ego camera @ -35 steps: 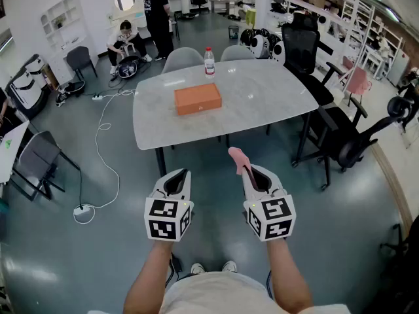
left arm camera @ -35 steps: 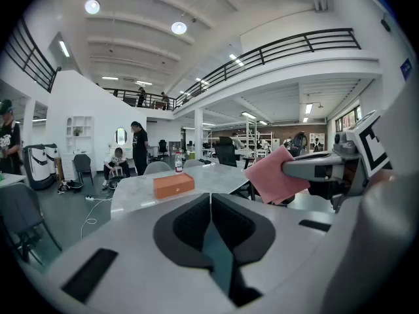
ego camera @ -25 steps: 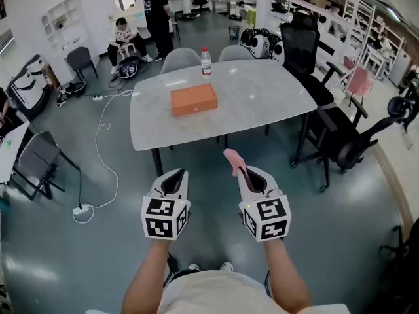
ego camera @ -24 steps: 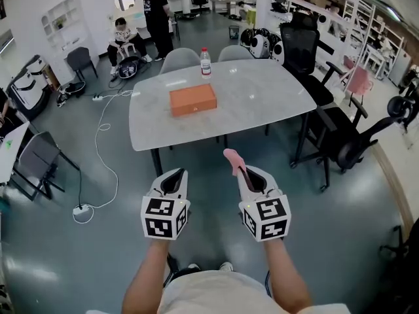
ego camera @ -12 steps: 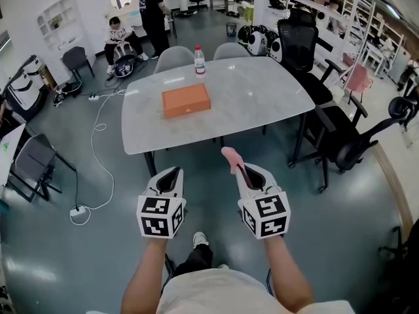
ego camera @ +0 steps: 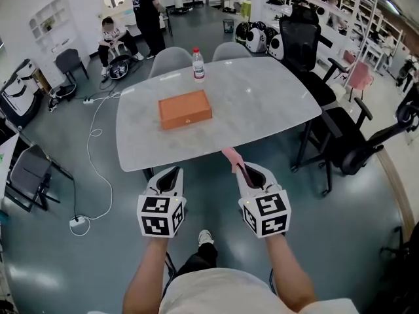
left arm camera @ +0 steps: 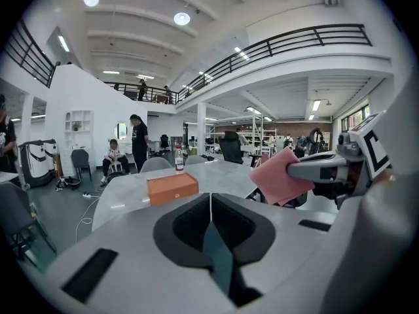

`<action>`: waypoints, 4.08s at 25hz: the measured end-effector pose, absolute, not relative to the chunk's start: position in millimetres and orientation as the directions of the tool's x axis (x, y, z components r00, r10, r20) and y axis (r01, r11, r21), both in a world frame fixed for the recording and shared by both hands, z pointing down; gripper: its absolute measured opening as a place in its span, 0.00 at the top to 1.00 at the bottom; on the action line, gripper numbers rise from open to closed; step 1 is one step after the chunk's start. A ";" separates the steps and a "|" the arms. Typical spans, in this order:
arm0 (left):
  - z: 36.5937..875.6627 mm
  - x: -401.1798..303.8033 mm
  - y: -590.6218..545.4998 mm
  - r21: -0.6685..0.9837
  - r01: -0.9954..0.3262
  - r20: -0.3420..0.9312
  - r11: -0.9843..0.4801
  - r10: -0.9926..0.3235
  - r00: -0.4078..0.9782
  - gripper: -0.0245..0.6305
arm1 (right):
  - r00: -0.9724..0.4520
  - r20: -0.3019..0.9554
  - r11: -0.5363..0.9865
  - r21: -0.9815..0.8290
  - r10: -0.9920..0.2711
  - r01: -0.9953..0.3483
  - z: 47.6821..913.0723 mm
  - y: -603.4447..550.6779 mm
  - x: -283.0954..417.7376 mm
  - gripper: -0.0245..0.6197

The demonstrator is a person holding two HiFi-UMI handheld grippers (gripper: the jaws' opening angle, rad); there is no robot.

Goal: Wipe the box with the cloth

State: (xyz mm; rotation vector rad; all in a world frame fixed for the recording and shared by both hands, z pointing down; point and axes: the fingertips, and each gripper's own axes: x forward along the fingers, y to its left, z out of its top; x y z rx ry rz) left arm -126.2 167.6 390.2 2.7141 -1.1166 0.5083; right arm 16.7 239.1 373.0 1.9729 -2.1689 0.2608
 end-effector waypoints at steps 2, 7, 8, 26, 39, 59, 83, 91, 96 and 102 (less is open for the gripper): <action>391.0 -123.1 144.8 0.026 -0.701 0.375 -0.713 -0.643 0.668 0.94 | -0.084 0.268 0.089 0.004 -0.960 -0.996 372.6 217.9 18.7 0.94; 394.1 -114.7 90.5 0.043 -0.692 0.382 -0.721 -0.628 0.678 0.94 | -0.069 0.288 0.073 0.003 -0.955 -0.997 375.6 166.9 25.9 0.94; 394.8 -113.5 80.6 0.046 -0.689 0.383 -0.723 -0.625 0.680 0.94 | -0.066 0.292 0.069 0.002 -0.954 -0.998 376.4 157.2 27.2 0.94; 419.3 -107.2 -38.9 0.106 -0.674 0.406 -0.731 -0.586 0.701 0.94 | -0.031 0.338 0.036 0.008 -0.941 -0.999 385.4 32.0 39.7 0.93; 432.0 -89.0 -82.4 0.100 -0.695 0.422 -0.712 -0.602 0.678 0.94 | -0.035 0.336 0.031 -0.018 -0.941 -0.999 398.0 -23.8 79.9 0.94; 468.6 -2.2 -149.0 0.098 -0.829 0.493 -0.551 -0.697 0.521 0.94 | -0.274 0.423 0.256 -0.099 -0.864 -0.962 449.8 -148.1 170.1 0.93; 485.0 -3.4 -186.7 0.101 -0.941 0.507 -0.324 -0.797 0.329 0.94 | -0.511 0.548 0.423 -0.290 -0.662 -0.859 532.4 -245.8 150.0 0.93; 487.4 0.1 -187.2 0.105 -0.944 0.508 -0.313 -0.799 0.322 0.94 | -0.604 0.530 0.471 -0.379 -0.595 -0.796 536.5 -239.2 136.7 0.93; 488.5 -3.2 -183.2 0.107 -0.943 0.508 -0.316 -0.798 0.325 0.94 | -0.611 0.531 0.475 -0.385 -0.587 -0.791 537.8 -234.2 134.7 0.93; 488.5 -4.5 -179.0 0.113 -0.943 0.508 -0.313 -0.798 0.325 0.94 | -0.627 0.527 0.492 -0.390 -0.573 -0.778 535.2 -228.0 129.6 0.93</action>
